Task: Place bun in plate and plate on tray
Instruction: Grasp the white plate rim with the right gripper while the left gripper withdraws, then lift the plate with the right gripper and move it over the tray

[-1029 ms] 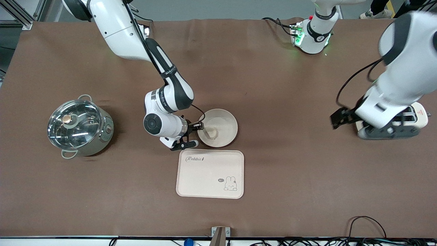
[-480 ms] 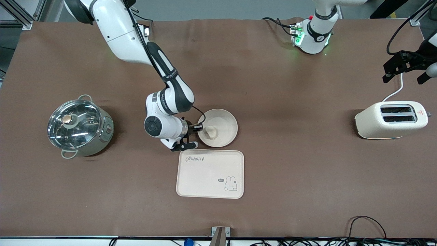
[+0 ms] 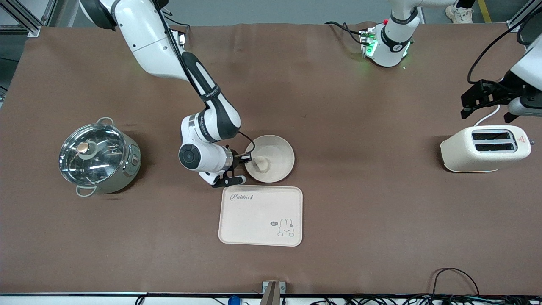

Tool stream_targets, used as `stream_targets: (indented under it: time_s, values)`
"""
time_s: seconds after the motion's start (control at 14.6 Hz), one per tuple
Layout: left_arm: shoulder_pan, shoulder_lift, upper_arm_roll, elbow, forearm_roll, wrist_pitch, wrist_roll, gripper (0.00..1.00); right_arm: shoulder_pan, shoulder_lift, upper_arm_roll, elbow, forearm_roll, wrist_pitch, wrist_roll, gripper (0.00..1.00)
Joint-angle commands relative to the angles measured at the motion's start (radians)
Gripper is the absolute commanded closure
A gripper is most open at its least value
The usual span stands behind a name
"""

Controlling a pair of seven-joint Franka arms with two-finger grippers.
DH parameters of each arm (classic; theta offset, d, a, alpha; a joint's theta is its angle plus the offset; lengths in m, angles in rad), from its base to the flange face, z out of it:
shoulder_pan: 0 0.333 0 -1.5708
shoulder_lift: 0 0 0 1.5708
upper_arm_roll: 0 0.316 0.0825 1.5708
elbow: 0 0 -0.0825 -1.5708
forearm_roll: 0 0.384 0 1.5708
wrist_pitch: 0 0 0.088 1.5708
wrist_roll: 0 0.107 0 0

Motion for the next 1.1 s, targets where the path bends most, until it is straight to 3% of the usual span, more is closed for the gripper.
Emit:
stream_targets:
  time_s: [0.0, 0.27, 0.69, 1.03]
  values:
    - [0.015, 0.008, -0.002, 0.033, -0.014, -0.022, 0.012, 0.00, 0.000, -0.004, 0.000, 0.000, 0.022, -0.008, -0.001, 0.92]
    - [0.025, 0.008, 0.000, 0.028, -0.016, -0.025, 0.017, 0.00, -0.004, -0.010, -0.002, 0.001, 0.021, -0.011, -0.002, 0.99]
    - [0.038, 0.008, 0.001, 0.024, -0.016, -0.026, 0.015, 0.00, -0.069, -0.050, 0.001, 0.041, 0.027, -0.126, 0.001, 0.99]
    - [0.040, 0.016, 0.001, 0.028, -0.014, -0.043, 0.017, 0.00, -0.098, -0.043, -0.004, 0.153, 0.146, -0.157, 0.054, 0.99]
